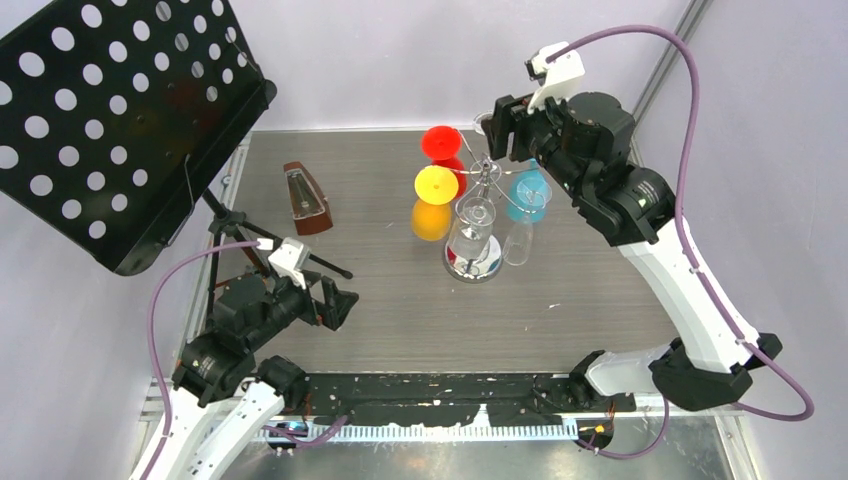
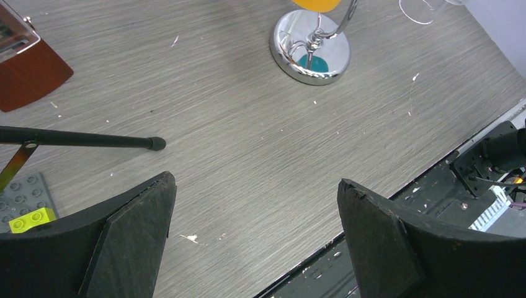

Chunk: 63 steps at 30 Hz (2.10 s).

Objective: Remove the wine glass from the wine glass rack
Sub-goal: Place the wine rack at the center of the board, then pick up the wine glass from the wine rack.

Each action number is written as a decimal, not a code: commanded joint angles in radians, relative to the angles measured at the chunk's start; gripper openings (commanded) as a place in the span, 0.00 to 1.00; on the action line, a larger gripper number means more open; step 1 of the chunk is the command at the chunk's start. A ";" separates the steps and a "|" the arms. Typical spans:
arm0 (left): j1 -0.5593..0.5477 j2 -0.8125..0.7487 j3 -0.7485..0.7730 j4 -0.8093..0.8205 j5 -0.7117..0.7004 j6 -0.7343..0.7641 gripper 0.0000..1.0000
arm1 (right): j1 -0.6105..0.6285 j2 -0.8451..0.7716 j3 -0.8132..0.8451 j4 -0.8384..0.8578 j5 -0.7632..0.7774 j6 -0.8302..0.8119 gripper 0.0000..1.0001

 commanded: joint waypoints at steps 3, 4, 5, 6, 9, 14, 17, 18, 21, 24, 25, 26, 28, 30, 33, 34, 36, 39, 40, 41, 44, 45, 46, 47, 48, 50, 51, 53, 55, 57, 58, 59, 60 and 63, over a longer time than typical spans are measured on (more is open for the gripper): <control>-0.001 0.017 0.031 0.043 -0.031 -0.046 0.99 | 0.006 -0.143 -0.071 0.035 0.041 0.039 0.74; -0.001 0.020 0.037 0.046 -0.033 -0.051 0.99 | 0.006 -0.167 -0.079 0.027 0.056 0.051 0.75; -0.001 0.024 0.044 0.046 -0.035 -0.057 0.99 | 0.006 -0.180 -0.083 0.010 0.059 0.051 0.77; -0.001 0.028 0.054 0.045 -0.034 -0.065 0.99 | 0.005 -0.208 -0.095 0.000 0.057 0.050 0.77; -0.001 0.040 0.089 0.036 -0.021 -0.108 0.99 | 0.006 -0.273 -0.147 0.003 0.048 0.030 0.84; -0.001 0.050 0.123 0.068 0.080 -0.171 0.99 | 0.005 -0.364 -0.226 -0.051 0.040 0.032 0.91; -0.001 0.069 0.146 0.096 0.128 -0.221 0.99 | 0.006 -0.401 -0.274 -0.075 0.047 0.064 0.92; -0.001 0.077 0.152 0.107 0.145 -0.238 0.99 | 0.006 -0.407 -0.283 -0.087 0.049 0.073 0.92; -0.001 0.110 0.162 0.156 0.192 -0.290 0.99 | 0.006 -0.453 -0.343 -0.102 0.068 0.131 0.92; -0.001 0.156 0.170 0.218 0.227 -0.353 0.99 | 0.006 -0.491 -0.383 -0.120 0.062 0.168 0.92; -0.001 0.170 0.174 0.240 0.236 -0.375 0.99 | 0.006 -0.501 -0.385 -0.131 0.054 0.168 0.93; -0.001 0.186 0.179 0.264 0.241 -0.405 0.99 | 0.006 -0.503 -0.385 -0.154 0.048 0.172 0.93; -0.001 0.220 0.192 0.302 0.237 -0.447 0.99 | 0.005 -0.515 -0.394 -0.180 0.040 0.182 0.93; -0.001 0.259 0.207 0.337 0.231 -0.481 0.99 | 0.006 -0.544 -0.420 -0.185 0.033 0.191 0.93; -0.001 0.323 0.220 0.397 0.217 -0.527 0.97 | 0.006 -0.585 -0.479 -0.170 0.040 0.204 0.93; -0.001 0.350 0.225 0.418 0.213 -0.541 0.96 | 0.006 -0.606 -0.497 -0.168 0.049 0.207 0.92; -0.001 0.387 0.228 0.469 0.212 -0.579 0.95 | 0.006 -0.630 -0.516 -0.168 0.062 0.204 0.92; -0.001 0.442 0.236 0.539 0.207 -0.635 0.93 | 0.006 -0.656 -0.526 -0.181 0.065 0.199 0.91; -0.001 0.459 0.236 0.568 0.206 -0.655 0.92 | 0.006 -0.664 -0.528 -0.189 0.065 0.199 0.91; -0.001 0.477 0.239 0.592 0.207 -0.674 0.91 | 0.006 -0.673 -0.529 -0.193 0.065 0.197 0.91; -0.001 0.536 0.251 0.636 0.193 -0.723 0.87 | 0.006 -0.691 -0.537 -0.201 0.070 0.196 0.90; -0.001 0.548 0.258 0.642 0.185 -0.734 0.86 | 0.006 -0.701 -0.542 -0.201 0.073 0.195 0.90; -0.001 0.567 0.263 0.654 0.179 -0.745 0.85 | 0.005 -0.706 -0.545 -0.201 0.074 0.194 0.90; -0.001 0.581 0.265 0.667 0.175 -0.755 0.85 | 0.006 -0.717 -0.553 -0.201 0.076 0.193 0.90; -0.001 0.592 0.269 0.678 0.171 -0.764 0.84 | 0.006 -0.722 -0.556 -0.201 0.078 0.192 0.89; -0.001 0.610 0.274 0.699 0.170 -0.780 0.80 | 0.006 -0.734 -0.566 -0.202 0.079 0.192 0.89; -0.001 0.618 0.276 0.707 0.170 -0.792 0.78 | 0.005 -0.740 -0.571 -0.203 0.082 0.191 0.89; -0.001 0.635 0.280 0.710 0.175 -0.809 0.76 | 0.006 -0.747 -0.574 -0.206 0.085 0.190 0.89; -0.001 0.654 0.284 0.750 0.187 -0.828 0.73 | 0.006 -0.754 -0.575 -0.210 0.085 0.190 0.89; -0.001 0.676 0.291 0.778 0.201 -0.850 0.67 | 0.006 -0.760 -0.578 -0.211 0.087 0.192 0.89; -0.002 0.690 0.294 0.789 0.210 -0.859 0.64 | 0.006 -0.764 -0.580 -0.211 0.087 0.193 0.89; -0.001 0.698 0.300 0.797 0.217 -0.869 0.63 | 0.006 -0.765 -0.583 -0.211 0.089 0.193 0.89; -0.002 0.706 0.304 0.804 0.223 -0.877 0.61 | 0.006 -0.768 -0.584 -0.211 0.088 0.194 0.89; -0.002 0.724 0.313 0.813 0.229 -0.892 0.59 | 0.006 -0.772 -0.585 -0.214 0.088 0.195 0.89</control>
